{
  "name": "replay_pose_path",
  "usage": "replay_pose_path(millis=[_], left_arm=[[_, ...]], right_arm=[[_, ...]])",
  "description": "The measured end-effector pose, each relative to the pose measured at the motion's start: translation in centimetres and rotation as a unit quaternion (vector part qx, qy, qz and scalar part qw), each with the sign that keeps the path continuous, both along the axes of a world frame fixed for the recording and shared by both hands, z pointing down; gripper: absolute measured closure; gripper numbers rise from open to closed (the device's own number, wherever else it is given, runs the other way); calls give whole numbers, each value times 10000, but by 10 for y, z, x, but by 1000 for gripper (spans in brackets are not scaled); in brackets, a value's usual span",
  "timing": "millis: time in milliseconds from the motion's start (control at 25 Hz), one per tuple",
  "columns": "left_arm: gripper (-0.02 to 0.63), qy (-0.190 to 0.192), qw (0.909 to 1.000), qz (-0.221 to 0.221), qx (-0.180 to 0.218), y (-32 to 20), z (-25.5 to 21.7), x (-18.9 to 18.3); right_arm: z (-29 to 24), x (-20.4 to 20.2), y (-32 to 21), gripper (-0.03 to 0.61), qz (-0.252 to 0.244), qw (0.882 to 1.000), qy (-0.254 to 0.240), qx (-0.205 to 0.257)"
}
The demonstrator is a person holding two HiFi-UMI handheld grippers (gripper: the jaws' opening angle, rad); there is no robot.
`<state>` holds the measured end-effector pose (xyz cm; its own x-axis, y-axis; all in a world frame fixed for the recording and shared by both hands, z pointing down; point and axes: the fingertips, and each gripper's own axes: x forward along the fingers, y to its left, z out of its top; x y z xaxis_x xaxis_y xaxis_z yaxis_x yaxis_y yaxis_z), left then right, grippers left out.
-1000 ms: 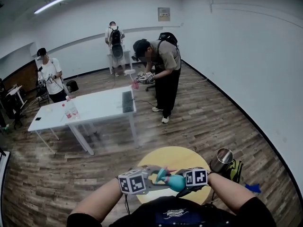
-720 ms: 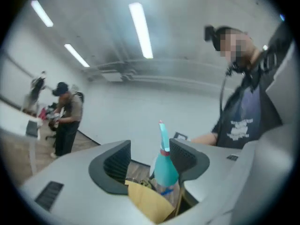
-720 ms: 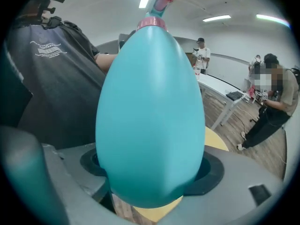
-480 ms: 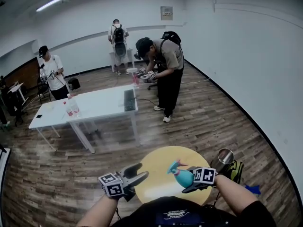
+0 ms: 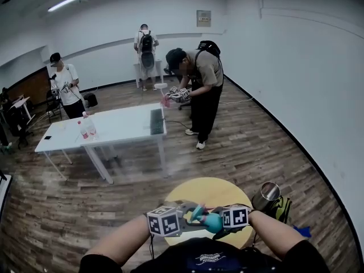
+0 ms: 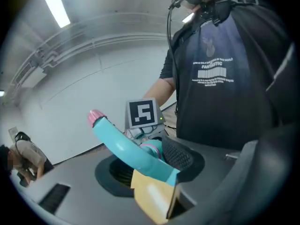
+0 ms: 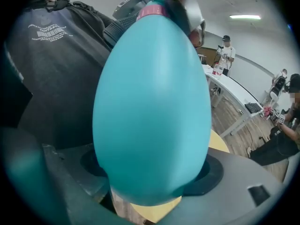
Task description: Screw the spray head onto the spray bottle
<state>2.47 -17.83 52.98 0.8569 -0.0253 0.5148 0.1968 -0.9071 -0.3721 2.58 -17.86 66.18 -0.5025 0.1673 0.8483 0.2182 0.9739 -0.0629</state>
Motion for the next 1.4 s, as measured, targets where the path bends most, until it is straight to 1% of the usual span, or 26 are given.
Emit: replay_pose_path(millis=[120, 200, 240, 280, 320, 360, 400, 440, 520, 560, 600, 640, 680, 720, 760, 800, 840, 880, 920, 960, 1000, 1040, 1080, 1120, 1320, 1400], left_arm=[[417, -123, 9996, 165, 191, 4, 0, -1], [416, 109, 9999, 16, -133, 3, -1, 1], [416, 385, 9983, -156, -420, 0, -5, 1], [411, 751, 9937, -416, -724, -5, -10, -1], [400, 1191, 9844, -765, -1044, -14, -15, -6], [367, 1705, 9681, -1170, -1417, -25, -20, -16], [332, 2292, 9419, -1587, -1873, -37, -25, -30], [315, 2917, 9043, -1979, -2407, -47, -28, -48], [296, 3963, 8112, -2589, -3434, -59, -24, -86], [296, 4275, 7721, -2797, -3780, -63, -17, -102], [296, 4441, 7468, -2935, -3987, -65, -10, -115], [296, 4481, 7377, -2990, -4069, -65, -7, -122], [284, 4404, 7453, -2947, -4047, -65, -9, -122], [270, 4206, 7678, -2812, -3930, -63, -14, -114], [264, 3881, 8015, -2612, -3724, -61, -20, -99], [264, 3431, 8408, -2381, -3444, -57, -23, -81], [264, 2874, 8802, -2142, -3110, -52, -22, -60], [264, 2250, 9159, -1891, -2734, -46, -17, -41], [265, 1618, 9457, -1601, -2319, -38, -10, -25], [317, 1042, 9689, -1254, -1860, -27, -4, -13], [401, 551, 9852, -875, -1364, -16, 1, -6], [403, 145, 9946, -526, -888, -5, 6, -3], [408, -152, 9981, -265, -528, 3, 10, -2], [408, -321, 9989, -93, -326, 7, 12, -1], [408, -550, 9980, 294, 39, 12, 13, 2], [408, -436, 9988, 186, -104, 10, 11, 4]], right_arm=[[0, -2, 2, 146, -66, 9999, 26, 71], [-1, 0, 2, 146, -39, 10000, -17, -25], [-3, 1, 1, 146, 6, 9999, -68, -92], [-5, 2, -1, 146, 76, 9998, -132, -142], [-7, 3, -4, 146, 179, 9995, -201, -160], [-8, 6, -9, 146, 323, 9990, -268, -148], [-8, 9, -14, 146, 509, 9981, -329, -117], [-7, 14, -20, 146, 721, 9966, -390, -91], [-4, 22, -29, 146, 1123, 9923, -511, -131], [-2, 25, -30, 146, 1265, 9903, -552, -185], [-1, 27, -30, 146, 1346, 9891, -558, -229], [0, 28, -29, 146, 1360, 9890, -524, -248], [1, 28, -27, 146, 1316, 9900, -456, -236], [2, 27, -25, 146, 1229, 9916, -368, -194], [3, 24, -23, 146, 1118, 9933, -276, -127], [3, 20, -22, 146, 999, 9948, -197, -53], [2, 14, -20, 146, 880, 9960, -144, 7], [0, 8, -19, 146, 763, 9970, -115, 37], [-1, 1, -16, 146, 643, 9979, -91, 36], [-1, -3, -12, 146, 509, 9987, -43, 21], [1, -5, -7, 146, 365, 9993, 37, 6], [4, -3, -1, 144, 234, 9996, 123, -25], [7, 0, 5, 144, 139, 9997, 178, -77], [9, 2, 10, 144, 84, 9997, 194, -124], [9, 4, 13, 147, -27, 9997, 221, -69], [8, 5, 11, 149, -6, 9998, 183, -79]])
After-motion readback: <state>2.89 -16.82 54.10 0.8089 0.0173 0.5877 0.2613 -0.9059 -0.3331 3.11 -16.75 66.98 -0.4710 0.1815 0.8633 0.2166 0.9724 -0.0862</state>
